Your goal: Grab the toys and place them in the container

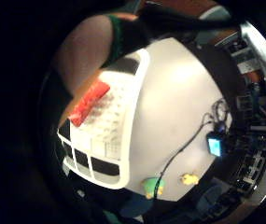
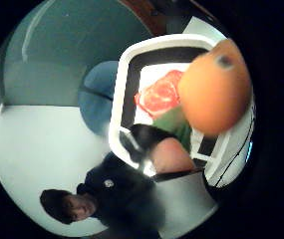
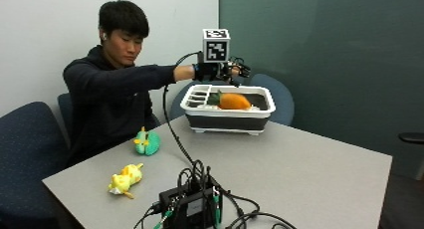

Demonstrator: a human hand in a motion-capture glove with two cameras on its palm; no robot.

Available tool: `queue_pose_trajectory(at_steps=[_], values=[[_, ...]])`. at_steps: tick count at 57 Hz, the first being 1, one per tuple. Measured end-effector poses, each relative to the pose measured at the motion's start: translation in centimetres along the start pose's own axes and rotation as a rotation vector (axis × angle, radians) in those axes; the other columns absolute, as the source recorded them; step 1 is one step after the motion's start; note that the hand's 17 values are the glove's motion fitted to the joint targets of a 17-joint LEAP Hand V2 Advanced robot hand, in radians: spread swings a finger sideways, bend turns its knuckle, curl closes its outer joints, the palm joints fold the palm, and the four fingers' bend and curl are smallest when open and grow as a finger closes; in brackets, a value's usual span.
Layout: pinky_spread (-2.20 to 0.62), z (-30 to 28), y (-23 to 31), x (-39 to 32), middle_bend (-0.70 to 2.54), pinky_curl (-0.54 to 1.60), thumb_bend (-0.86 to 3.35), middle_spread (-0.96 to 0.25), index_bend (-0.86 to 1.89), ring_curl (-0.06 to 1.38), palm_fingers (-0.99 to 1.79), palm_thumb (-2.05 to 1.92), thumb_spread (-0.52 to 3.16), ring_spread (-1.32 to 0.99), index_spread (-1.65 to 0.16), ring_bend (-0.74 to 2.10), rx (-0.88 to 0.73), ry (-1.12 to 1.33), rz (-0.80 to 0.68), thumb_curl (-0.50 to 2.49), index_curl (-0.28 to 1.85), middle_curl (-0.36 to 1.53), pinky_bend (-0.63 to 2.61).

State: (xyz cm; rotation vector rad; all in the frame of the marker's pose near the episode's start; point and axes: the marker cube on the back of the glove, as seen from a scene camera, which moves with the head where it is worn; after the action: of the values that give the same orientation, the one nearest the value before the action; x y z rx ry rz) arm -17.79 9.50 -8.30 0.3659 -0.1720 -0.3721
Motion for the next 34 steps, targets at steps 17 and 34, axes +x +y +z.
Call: queue_pose_trajectory(at_steps=[17, 34], values=[[0.05, -6.2, 13.8, 13.1, 0.25, 0.4, -0.01, -0.03, 0.18, 0.27, -0.1, 0.02, 1.18, -0.03, -0.31, 0.18, 0.034, -0.066, 0.205, 0.45, 0.66, 0.5, 0.77], [0.06, 0.8, 28.7, 25.6, 0.18, 0.36, 0.12, -0.02, 0.17, 0.26, -0.11, 0.29, 1.38, -0.02, -0.3, 0.14, -0.289, 0.131, 0.602, 0.44, 0.57, 0.45, 0.7]])
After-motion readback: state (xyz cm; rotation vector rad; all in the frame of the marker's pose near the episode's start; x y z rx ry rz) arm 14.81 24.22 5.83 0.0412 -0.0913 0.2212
